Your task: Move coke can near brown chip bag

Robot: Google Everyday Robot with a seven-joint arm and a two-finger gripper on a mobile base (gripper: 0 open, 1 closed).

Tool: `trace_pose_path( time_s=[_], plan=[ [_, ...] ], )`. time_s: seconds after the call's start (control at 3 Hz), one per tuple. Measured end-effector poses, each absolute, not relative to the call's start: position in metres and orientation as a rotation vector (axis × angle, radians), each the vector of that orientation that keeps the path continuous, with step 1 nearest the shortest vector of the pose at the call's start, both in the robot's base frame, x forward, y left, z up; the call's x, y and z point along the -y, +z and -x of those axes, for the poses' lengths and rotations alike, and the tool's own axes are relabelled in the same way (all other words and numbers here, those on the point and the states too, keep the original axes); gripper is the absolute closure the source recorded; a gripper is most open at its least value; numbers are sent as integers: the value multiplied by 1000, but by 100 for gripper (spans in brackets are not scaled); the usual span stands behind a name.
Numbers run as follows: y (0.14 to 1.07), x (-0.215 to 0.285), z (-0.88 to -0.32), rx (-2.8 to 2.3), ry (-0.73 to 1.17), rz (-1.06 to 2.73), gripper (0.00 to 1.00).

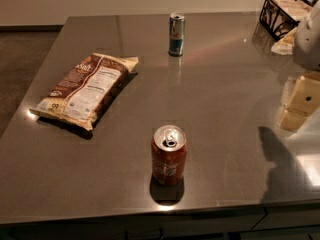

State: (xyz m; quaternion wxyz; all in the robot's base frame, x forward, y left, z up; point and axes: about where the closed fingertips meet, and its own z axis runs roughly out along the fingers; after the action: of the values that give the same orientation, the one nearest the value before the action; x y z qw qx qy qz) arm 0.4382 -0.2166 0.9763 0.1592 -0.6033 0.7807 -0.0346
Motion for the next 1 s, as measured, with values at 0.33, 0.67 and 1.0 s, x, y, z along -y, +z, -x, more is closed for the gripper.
trace_pose_path(
  time_s=[0.33,0.67,1.0],
  plan=[
    [976,217,-438,-2231,-99,1724,0],
    [973,200,-434,-2208,-39,1752,0],
    [969,173,-424,-2149,51,1770,0]
  ],
)
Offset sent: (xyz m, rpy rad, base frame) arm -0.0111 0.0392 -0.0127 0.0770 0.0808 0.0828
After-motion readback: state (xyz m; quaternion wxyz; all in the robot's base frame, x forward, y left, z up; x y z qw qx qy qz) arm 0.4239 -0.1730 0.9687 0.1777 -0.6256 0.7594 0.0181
